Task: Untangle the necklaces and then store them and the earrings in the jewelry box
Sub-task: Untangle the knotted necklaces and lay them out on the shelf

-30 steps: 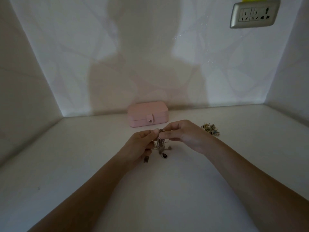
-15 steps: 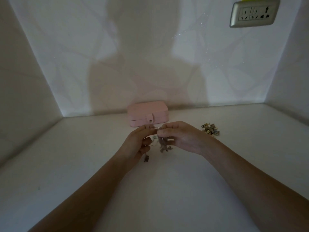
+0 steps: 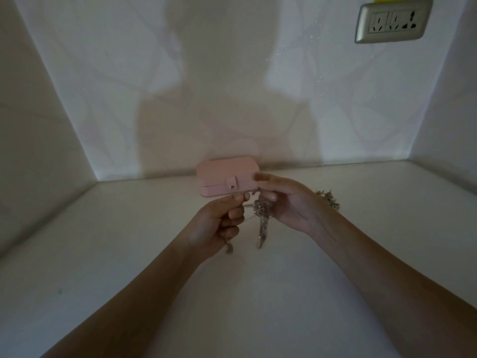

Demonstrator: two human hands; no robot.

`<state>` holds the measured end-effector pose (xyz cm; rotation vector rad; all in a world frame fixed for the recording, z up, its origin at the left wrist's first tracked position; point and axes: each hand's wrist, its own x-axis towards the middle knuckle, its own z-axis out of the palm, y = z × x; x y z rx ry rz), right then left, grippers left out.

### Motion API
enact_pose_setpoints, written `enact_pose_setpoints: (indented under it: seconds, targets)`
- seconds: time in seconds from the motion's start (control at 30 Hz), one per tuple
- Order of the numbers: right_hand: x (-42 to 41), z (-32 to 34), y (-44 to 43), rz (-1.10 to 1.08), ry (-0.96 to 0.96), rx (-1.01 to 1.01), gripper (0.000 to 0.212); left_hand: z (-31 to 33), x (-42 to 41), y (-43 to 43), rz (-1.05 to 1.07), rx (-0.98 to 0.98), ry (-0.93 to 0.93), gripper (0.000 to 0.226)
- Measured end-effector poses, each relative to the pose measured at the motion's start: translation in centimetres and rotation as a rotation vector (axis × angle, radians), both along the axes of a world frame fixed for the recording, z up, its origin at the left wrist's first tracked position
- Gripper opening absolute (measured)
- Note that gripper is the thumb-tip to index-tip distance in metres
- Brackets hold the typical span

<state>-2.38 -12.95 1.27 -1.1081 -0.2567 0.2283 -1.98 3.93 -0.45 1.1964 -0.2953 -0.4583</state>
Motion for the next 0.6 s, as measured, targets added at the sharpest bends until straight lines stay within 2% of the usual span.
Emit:
enact_pose_setpoints:
  seconds: [0.13, 0.2, 0.33, 0.43, 0.6]
  targets:
    - [-0.4, -0.2, -0.2, -0.042, -0.143, -0.434, 0.023, -0.2, 0.1, 0.0, 0.095, 0.009, -0.026, 0.008]
    - [-0.2, -0.4, -0.2, -0.097, -0.193, -0.523, 0.024, -0.3, 0.1, 0.0, 0.113, 0.032, -0.038, 0.009]
    - [0.2, -0.6, -0.5, -0.178, -0.189, -0.505, 0.02, -0.2, 0.3, 0.3, 0.118, 0.049, -0.038, 0.019]
    - [0.3, -0.8, -0.6, -0.14, -0.168, -0.428, 0.023, -0.1, 0.4, 0.4, 0.129, 0.091, -0.087, 0.014]
    - [0.5, -0.9, -0.6, -0.134, -0.136, -0.407, 0.013, -0.7, 0.6, 0.4, 0.231, 0.224, -0.195, 0.007]
